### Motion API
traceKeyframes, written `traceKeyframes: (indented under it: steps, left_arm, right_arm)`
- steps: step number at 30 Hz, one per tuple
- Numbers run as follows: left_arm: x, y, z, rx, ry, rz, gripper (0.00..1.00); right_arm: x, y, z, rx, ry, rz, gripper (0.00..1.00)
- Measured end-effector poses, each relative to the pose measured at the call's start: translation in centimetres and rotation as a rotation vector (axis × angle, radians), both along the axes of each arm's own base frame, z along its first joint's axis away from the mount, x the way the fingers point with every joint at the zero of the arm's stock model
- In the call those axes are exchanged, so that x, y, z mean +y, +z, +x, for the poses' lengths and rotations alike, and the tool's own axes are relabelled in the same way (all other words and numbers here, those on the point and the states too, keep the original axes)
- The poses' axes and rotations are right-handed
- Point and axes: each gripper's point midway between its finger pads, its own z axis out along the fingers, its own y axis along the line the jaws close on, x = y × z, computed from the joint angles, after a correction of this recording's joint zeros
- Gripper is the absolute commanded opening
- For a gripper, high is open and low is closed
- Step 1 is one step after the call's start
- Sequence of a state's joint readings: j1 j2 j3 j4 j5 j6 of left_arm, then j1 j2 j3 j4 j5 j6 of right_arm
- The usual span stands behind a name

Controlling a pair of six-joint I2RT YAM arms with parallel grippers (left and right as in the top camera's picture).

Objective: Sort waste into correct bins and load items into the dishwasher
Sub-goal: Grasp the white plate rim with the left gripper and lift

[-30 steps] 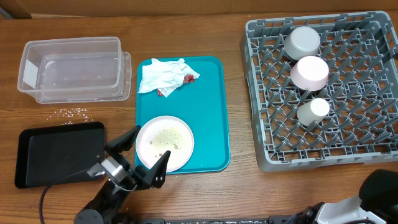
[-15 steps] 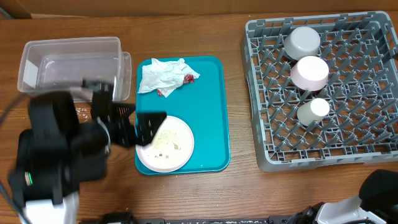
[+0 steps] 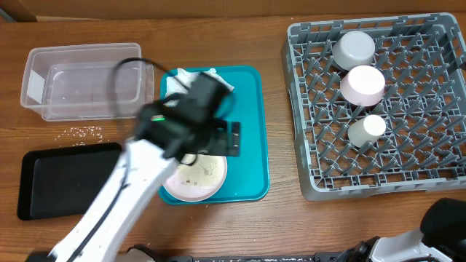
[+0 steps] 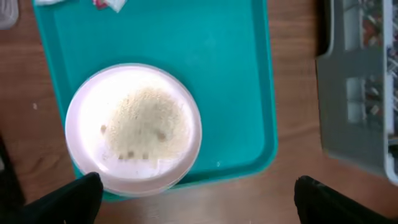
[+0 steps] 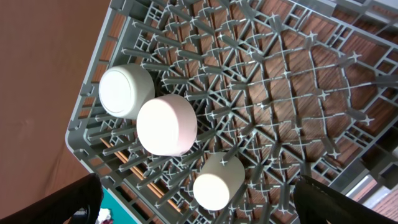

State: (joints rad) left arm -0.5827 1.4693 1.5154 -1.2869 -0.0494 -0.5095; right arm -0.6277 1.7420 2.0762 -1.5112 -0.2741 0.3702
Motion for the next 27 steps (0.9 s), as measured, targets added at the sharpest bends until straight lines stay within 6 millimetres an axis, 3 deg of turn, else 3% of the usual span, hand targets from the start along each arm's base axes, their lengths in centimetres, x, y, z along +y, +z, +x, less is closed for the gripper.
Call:
traceKeyframes:
  steps: [4,7,9,11,13,20,27]
  left_arm:
    - [-3.8,-3.4,1.3,-0.010,-0.028,0.086,1.00]
    - [-4.8,-6.7,1.3,0.061,0.004,0.147,1.00]
    - [-4.7,-8.6,1.6,0.102,0.050,0.175,1.00]
    - [-4.6,-10.3,2.1,0.135,0.093,0.191,0.80]
    - [-4.6,-11.7,2.5,0.164,0.128,0.195,0.72]
    - [-4.1,-15.7,3.4,0.236,0.245,0.217,0.58]
    - [-3.8,-18.3,3.1,0.290,0.281,0.254,0.49]
  right_arm:
    - [0.0,0.0,0.0,0.001,0.000,0.001,1.00]
    - [0.0,0.0,0.0,0.001,0.000,0.001,1.00]
    - [0.0,0.0,0.0,0.000,0.000,0.000,1.00]
    - [0.0,0.0,0.0,0.000,0.000,0.000,1.00]
    - [0.0,0.0,0.0,0.000,0.000,0.000,1.00]
    - [0.0,0.0,0.0,0.000,0.000,0.000,1.00]
    - [0.0,0.0,0.0,0.001,0.000,0.000,1.00]
